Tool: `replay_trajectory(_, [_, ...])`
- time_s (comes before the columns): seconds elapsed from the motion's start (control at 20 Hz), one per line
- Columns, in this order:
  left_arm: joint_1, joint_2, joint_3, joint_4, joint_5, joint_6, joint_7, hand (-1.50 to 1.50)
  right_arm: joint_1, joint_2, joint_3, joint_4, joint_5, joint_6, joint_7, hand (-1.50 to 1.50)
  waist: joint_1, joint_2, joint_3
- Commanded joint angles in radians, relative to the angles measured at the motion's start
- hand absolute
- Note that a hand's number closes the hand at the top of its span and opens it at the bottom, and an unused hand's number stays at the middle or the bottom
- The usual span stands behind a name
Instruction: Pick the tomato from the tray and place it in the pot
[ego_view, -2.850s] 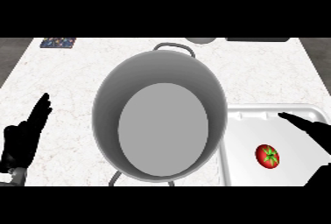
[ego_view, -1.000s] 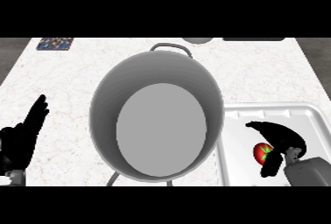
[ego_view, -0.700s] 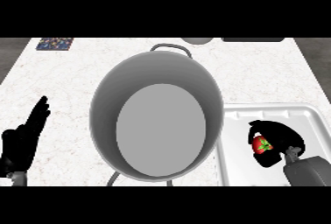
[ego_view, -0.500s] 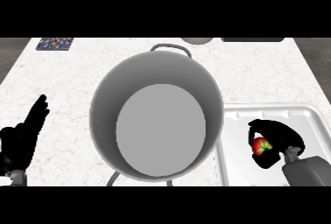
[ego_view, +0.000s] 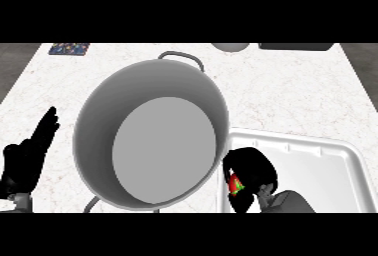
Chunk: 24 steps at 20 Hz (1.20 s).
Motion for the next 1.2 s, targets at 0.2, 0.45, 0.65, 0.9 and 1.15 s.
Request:
replay_trajectory(0.2, [-0.020,-0.007,-0.018,0.026,-0.008,-0.011,-0.007,0.00,-0.094,0.149,0.476,-0.130,0.117,-0.204,0.316,1.50,0.024,-0.007,0.003])
replay_trajectory(0.45, [-0.034,-0.008,-0.012,0.044,-0.013,-0.004,-0.003,0.00,-0.248,0.151,0.594,-0.231,0.247,-0.326,0.559,1.50,0.003,-0.009,0.003])
replay_trajectory(0.65, [-0.008,-0.011,-0.008,0.055,-0.010,-0.008,-0.024,0.00,-0.368,0.151,0.622,-0.274,0.356,-0.391,0.703,1.50,0.007,-0.009,0.002])
replay_trajectory(0.9, [0.016,-0.025,-0.008,0.050,-0.010,-0.003,-0.050,0.00,-0.426,0.151,0.621,-0.316,0.311,-0.500,0.804,1.50,0.023,-0.002,0.002])
replay_trajectory(1.15, [-0.064,-0.016,-0.013,0.052,-0.034,0.012,0.014,0.00,-0.500,0.151,0.581,-0.294,0.302,-0.600,0.843,1.50,0.004,0.004,0.004])
